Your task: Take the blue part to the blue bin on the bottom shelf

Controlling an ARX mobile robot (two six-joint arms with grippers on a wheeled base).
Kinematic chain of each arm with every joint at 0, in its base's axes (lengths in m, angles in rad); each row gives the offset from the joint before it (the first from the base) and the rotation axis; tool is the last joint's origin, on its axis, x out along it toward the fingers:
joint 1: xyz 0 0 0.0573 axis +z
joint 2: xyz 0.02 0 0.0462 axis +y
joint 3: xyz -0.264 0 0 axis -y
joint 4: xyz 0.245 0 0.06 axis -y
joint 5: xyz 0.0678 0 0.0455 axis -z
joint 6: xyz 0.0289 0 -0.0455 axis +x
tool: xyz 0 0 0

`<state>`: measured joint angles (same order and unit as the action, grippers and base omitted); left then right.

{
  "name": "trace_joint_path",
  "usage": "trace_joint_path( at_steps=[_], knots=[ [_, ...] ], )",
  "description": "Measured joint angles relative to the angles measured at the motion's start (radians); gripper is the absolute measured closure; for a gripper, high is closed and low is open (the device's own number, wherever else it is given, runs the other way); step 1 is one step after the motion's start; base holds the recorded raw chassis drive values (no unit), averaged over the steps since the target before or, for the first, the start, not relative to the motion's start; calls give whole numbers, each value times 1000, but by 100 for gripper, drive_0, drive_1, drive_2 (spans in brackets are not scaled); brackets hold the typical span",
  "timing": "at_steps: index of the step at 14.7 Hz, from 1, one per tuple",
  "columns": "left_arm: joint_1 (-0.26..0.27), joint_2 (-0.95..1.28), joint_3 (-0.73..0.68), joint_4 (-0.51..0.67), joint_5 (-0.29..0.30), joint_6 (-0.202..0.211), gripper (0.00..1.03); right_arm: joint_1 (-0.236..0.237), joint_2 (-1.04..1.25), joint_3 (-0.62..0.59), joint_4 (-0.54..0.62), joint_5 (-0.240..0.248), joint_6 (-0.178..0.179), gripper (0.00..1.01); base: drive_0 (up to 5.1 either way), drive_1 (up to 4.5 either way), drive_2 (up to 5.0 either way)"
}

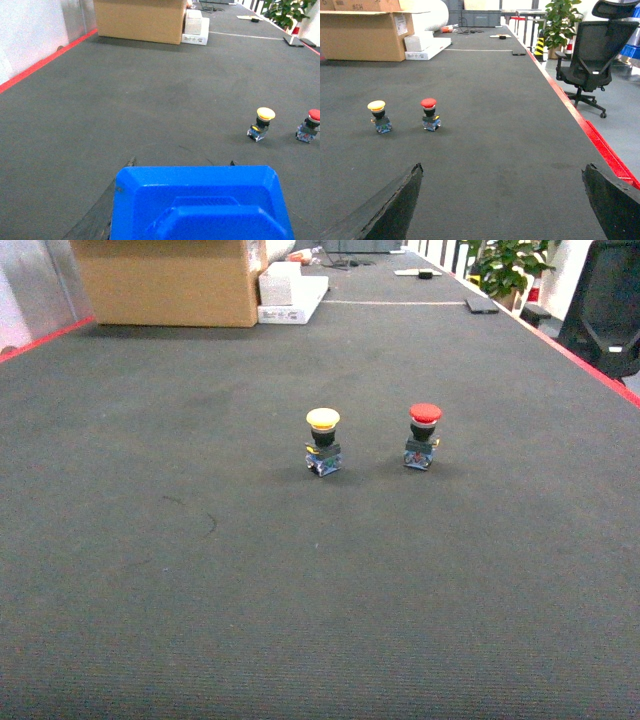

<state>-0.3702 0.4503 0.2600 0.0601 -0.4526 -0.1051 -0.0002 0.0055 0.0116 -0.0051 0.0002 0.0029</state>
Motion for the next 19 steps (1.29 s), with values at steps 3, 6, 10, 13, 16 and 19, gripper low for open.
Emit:
trace_joint_path(
  at_steps=[3,6,10,13,16,19],
  knots=[
    [0,-3,0,0,0,0,59,0,0,0,0,0,0,3,0,0,0],
    [0,-2,0,0,0,0,59,0,0,0,0,0,0,3,0,0,0],
    [0,-2,0,0,0,0,59,0,0,0,0,0,0,3,2,-65,70],
    [0,0,0,0,0,0,59,0,0,0,2,0,0,3,2,-78,81],
    [0,0,0,0,0,0,59,0,0,0,0,0,0,3,0,0,0],
    [0,-2,0,0,0,0,59,0,0,0,0,0,0,3,0,0,0]
  ],
)
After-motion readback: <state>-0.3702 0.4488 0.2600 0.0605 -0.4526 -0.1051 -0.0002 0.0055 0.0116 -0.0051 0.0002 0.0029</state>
